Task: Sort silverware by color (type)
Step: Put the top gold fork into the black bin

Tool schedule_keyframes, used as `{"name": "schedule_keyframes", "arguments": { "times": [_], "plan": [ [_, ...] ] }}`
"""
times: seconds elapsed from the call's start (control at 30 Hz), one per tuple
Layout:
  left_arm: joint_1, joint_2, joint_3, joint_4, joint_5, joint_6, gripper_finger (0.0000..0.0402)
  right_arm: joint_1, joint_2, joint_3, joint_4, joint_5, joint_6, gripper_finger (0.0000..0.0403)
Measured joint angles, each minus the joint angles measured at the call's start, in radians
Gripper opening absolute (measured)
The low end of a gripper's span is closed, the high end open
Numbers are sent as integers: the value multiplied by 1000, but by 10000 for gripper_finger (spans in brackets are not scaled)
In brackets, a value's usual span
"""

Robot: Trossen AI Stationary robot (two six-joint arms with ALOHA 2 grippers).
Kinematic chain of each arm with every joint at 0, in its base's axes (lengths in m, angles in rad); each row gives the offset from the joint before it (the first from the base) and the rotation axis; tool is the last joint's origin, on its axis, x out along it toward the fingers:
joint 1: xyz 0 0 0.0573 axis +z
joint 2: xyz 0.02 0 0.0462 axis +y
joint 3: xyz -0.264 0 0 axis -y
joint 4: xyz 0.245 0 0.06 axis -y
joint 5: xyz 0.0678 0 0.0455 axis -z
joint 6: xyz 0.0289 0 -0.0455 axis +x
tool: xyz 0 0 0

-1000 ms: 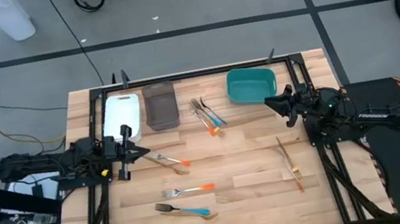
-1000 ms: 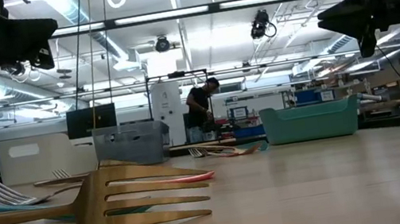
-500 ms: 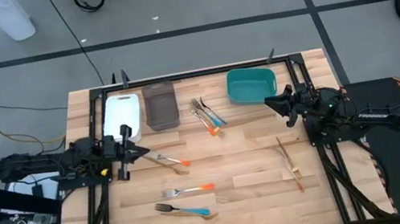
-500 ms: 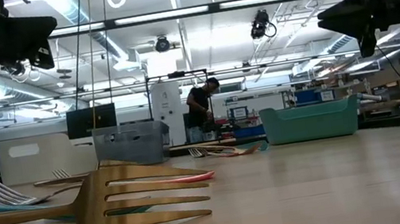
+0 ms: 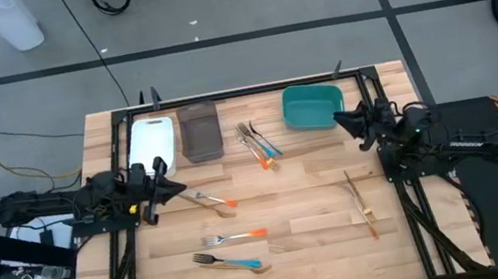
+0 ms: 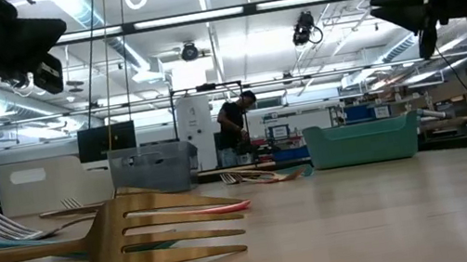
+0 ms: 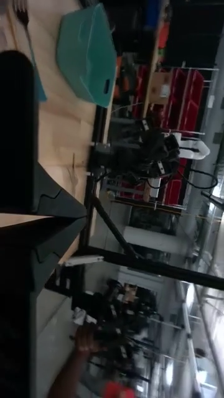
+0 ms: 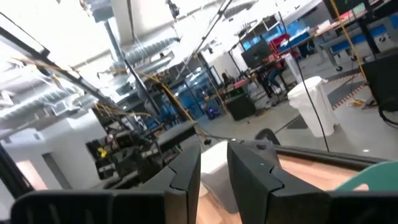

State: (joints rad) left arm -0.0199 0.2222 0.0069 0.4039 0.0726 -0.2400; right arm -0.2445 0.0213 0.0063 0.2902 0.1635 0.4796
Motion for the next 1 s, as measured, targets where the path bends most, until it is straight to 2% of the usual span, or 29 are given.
{"name": "schedule_keyframes", "arguments": {
  "times": [0.17, 0.4, 0.53, 0.63, 1.0],
  "plan": [
    [-17, 1, 4, 14, -94, -156, 18, 0, 0, 0, 23, 0, 21, 91],
    [-78, 159, 110, -38, -267, -84, 18, 0, 68, 0, -8, -85, 10, 91],
    [-78, 281, 167, -50, -279, -58, 18, 0, 148, 0, -22, -103, -9, 91],
    [-78, 369, 212, -48, -297, -95, 18, 0, 201, 1, -26, -79, -13, 91],
    [-50, 663, 396, -79, -299, -61, 18, 0, 383, 103, -68, -70, -98, 91]
  ]
}}
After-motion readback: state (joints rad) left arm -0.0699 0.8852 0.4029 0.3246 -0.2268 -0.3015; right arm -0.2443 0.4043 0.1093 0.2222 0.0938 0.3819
